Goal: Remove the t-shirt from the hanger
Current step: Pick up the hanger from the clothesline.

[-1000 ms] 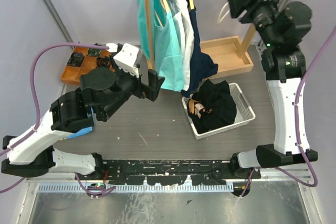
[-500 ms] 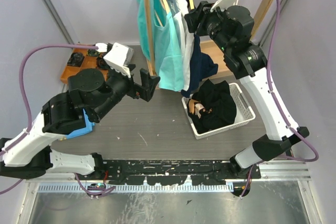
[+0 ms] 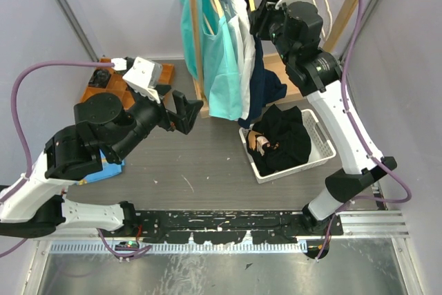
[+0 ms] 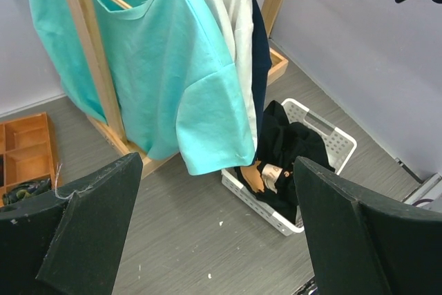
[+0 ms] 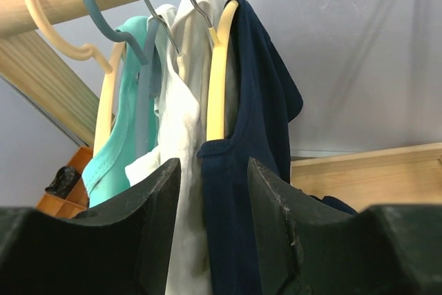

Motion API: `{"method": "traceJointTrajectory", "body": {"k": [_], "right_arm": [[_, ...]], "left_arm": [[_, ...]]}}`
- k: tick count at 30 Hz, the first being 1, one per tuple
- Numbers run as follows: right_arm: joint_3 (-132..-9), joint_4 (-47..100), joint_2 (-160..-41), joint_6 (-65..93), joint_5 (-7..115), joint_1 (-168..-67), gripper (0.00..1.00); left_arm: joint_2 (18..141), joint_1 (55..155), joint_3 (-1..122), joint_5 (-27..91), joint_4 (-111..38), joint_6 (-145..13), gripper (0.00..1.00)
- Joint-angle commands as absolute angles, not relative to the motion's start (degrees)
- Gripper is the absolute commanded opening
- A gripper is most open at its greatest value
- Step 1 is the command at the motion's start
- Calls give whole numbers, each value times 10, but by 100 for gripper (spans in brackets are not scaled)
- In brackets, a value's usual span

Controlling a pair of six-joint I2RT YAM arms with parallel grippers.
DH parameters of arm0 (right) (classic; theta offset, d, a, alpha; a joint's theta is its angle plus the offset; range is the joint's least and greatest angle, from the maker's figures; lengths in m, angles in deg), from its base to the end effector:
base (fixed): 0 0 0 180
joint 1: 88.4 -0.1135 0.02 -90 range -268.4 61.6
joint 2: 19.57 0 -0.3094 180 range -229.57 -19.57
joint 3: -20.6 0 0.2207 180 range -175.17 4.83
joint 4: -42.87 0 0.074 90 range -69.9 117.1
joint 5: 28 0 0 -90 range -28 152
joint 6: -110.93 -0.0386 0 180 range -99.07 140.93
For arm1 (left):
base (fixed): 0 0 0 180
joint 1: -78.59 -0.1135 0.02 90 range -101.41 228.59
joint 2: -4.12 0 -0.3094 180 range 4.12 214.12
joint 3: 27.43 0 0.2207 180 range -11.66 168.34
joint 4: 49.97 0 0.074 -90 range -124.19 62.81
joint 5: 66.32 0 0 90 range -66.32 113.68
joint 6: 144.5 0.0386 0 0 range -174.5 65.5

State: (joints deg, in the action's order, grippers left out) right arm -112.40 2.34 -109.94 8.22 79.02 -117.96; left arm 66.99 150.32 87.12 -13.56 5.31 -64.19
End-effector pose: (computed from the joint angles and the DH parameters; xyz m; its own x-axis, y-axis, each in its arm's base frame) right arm 0.2624 0.1358 0.5764 -0.0167 0.2324 -0.9725 -0.2190 0.9482 0.2303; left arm 0.0599 -0.1069 0.5554 -0.1148 -0.0798 -0.9902 0.5552 0.8214 -0.1305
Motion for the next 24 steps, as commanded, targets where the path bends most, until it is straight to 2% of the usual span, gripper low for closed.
{"method": "traceJointTrajectory", "body": {"k": [1,19,24], "right_arm": [[-1164,31,-1115,90,813,-1183,49],[-1246,-17,-1188,88,827,-1183,49],[-1288,-41,-1217,84,842,-1183,45]], "left_arm": [[666,1501,862,-146,36,-643,98],[660,1501,856,-166,34,-632,98],[655,1501,856,-172,36,-632,98]]}}
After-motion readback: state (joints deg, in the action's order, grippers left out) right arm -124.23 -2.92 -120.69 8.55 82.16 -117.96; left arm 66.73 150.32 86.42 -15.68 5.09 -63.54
